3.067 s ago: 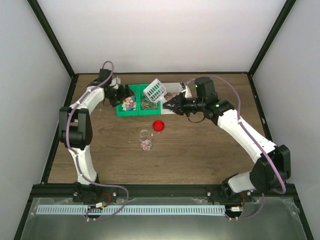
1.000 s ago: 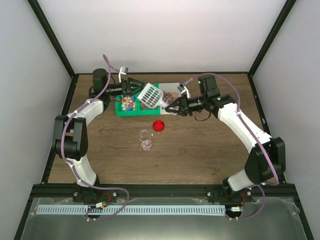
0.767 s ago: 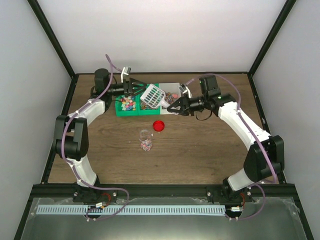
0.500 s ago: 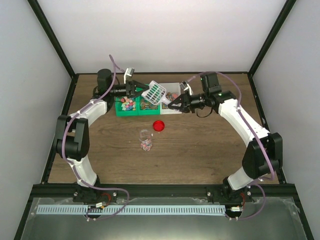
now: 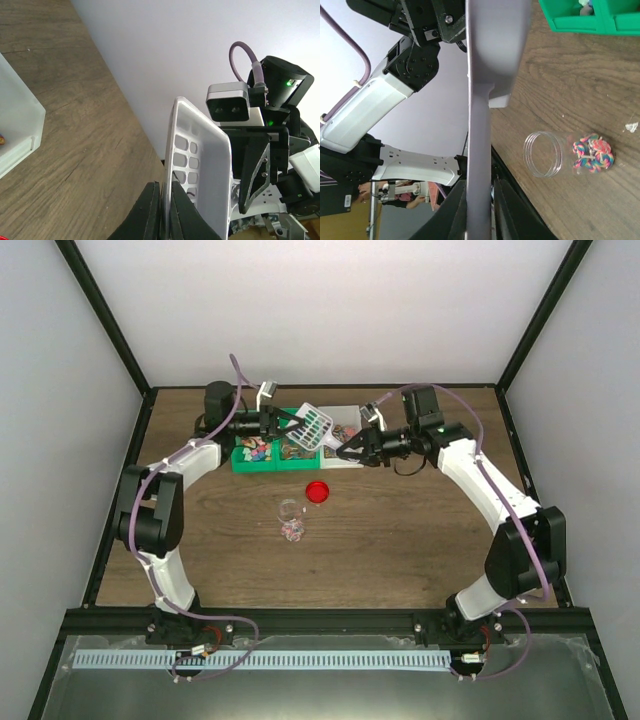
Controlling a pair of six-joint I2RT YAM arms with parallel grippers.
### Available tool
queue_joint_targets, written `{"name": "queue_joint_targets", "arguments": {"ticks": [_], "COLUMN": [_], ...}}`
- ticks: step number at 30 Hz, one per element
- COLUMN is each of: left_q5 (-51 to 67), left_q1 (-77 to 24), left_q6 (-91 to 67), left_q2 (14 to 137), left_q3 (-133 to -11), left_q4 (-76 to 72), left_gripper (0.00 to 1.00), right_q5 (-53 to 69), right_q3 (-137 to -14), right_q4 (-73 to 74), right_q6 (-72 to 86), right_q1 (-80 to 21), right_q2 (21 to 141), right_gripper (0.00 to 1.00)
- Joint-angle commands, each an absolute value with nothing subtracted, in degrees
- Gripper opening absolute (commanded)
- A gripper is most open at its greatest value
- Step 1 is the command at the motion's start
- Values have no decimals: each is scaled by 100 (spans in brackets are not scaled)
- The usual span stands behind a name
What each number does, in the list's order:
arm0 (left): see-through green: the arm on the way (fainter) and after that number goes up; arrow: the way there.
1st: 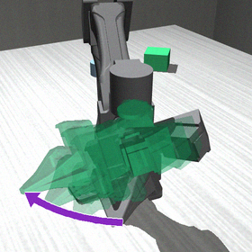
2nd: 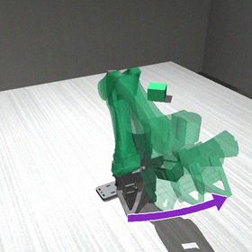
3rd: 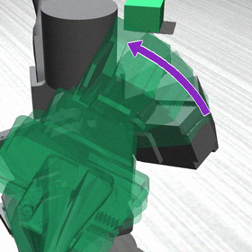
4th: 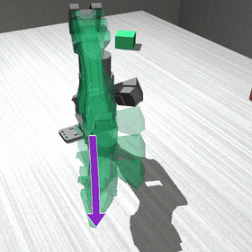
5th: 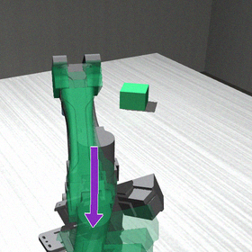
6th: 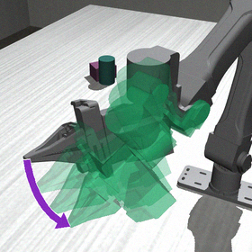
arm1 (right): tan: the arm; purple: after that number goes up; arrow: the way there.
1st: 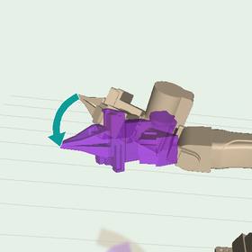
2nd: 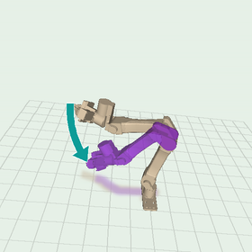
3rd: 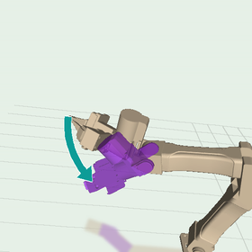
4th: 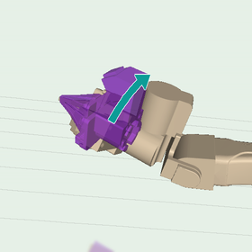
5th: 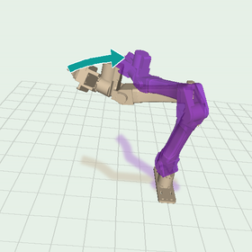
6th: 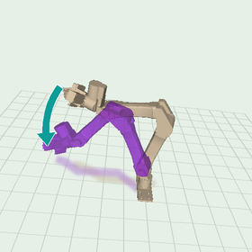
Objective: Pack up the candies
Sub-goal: Adjust the spatula.
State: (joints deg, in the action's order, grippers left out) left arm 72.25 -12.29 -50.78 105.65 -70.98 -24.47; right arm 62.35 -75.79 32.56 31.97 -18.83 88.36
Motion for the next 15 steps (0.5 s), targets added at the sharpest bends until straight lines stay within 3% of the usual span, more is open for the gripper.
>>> {"name": "queue_joint_targets", "arguments": {"ticks": [1, 7, 15], "left_q5": [7363, 7518, 7517], "left_q1": [-1327, -1327, -1327], "left_q6": [-5375, -6501, -6344], "left_q2": [10632, 10780, 10814], "left_q3": [-7186, -6954, -6897], "left_q4": [-3004, -4430, -4347], "left_gripper": [4, 4, 4], "right_q5": [6242, 6196, 6249], "right_q3": [-7405, -7237, -7368], "right_q4": [2849, 2733, 2764], "right_q6": [3341, 3419, 3416], "right_q1": [-1856, -1862, -1850], "right_q2": [8583, 8491, 8438], "right_gripper": [20, 24, 27]}}
